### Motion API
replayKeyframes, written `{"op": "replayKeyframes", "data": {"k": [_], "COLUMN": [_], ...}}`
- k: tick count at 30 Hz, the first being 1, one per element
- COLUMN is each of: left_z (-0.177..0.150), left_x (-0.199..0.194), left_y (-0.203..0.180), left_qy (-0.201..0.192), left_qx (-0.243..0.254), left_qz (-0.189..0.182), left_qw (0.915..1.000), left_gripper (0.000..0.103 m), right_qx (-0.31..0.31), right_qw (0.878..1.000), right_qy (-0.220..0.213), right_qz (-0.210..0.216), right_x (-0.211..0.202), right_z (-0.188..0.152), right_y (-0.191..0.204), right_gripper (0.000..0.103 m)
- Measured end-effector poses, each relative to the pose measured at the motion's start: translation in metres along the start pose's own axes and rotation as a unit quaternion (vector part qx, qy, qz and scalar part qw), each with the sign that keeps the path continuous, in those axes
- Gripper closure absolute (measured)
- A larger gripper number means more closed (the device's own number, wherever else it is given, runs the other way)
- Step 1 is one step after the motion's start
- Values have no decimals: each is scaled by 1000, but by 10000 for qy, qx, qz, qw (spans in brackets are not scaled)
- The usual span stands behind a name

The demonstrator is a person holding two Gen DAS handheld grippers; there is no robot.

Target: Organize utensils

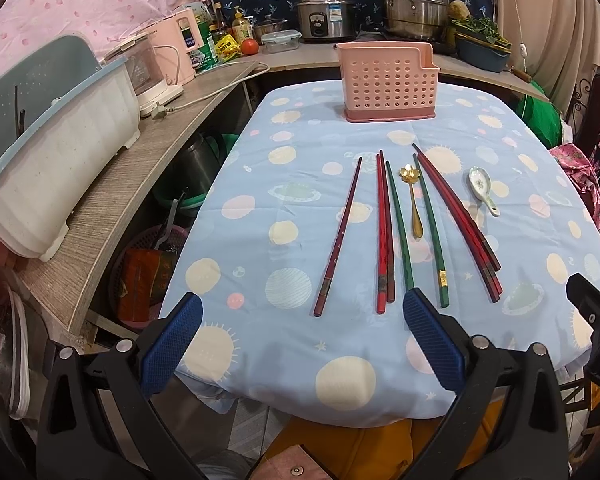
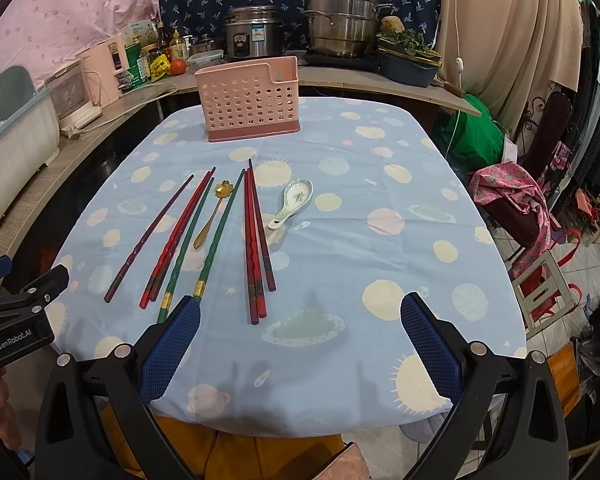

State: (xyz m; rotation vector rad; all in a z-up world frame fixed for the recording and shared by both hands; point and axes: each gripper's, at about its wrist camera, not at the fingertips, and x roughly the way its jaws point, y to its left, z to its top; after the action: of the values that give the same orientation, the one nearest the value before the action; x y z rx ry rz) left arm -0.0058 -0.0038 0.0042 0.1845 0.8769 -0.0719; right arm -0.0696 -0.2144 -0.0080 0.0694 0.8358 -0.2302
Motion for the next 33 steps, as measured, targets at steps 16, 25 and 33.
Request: {"op": "replayKeyframes", "data": {"k": [16, 25, 33], "left_z": [-1, -1, -1], "left_x": [2, 2, 2], "left_y": [1, 1, 1], "left_qy": [14, 17, 19], "left_qx": [1, 6, 2], "left_qz": [6, 2, 7], "left_qw": [10000, 10000, 10000], "left_gripper": [7, 7, 7], "right_qx": [6, 2, 5], "right_qw": [10000, 10000, 10000], "right_qy": [26, 26, 33], "right_qz": [2, 0, 4], "right_x": [1, 1, 1], "right_z": [-1, -1, -1], "right_y": [-1, 0, 0], "right_gripper": [7, 7, 7]}}
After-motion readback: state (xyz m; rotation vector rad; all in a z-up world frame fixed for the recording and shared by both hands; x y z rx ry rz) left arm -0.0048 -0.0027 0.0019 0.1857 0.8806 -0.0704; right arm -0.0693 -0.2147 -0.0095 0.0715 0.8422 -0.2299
